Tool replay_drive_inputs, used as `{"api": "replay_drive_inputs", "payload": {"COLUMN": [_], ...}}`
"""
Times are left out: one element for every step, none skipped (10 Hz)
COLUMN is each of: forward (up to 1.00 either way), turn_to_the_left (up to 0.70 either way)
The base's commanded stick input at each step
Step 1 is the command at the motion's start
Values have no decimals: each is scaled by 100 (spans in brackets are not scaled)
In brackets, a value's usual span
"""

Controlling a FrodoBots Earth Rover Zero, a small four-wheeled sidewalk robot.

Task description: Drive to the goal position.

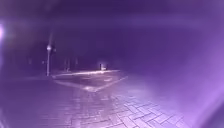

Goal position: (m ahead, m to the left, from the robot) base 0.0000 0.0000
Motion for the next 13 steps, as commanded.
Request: {"api": "replay_drive_inputs", "payload": {"forward": [0,0,0,0,0,0,0,0,0,0,0,0,0], "turn_to_the_left": [-69,-11,0,0,0,0,0,0,0,0,0,-9,-70]}}
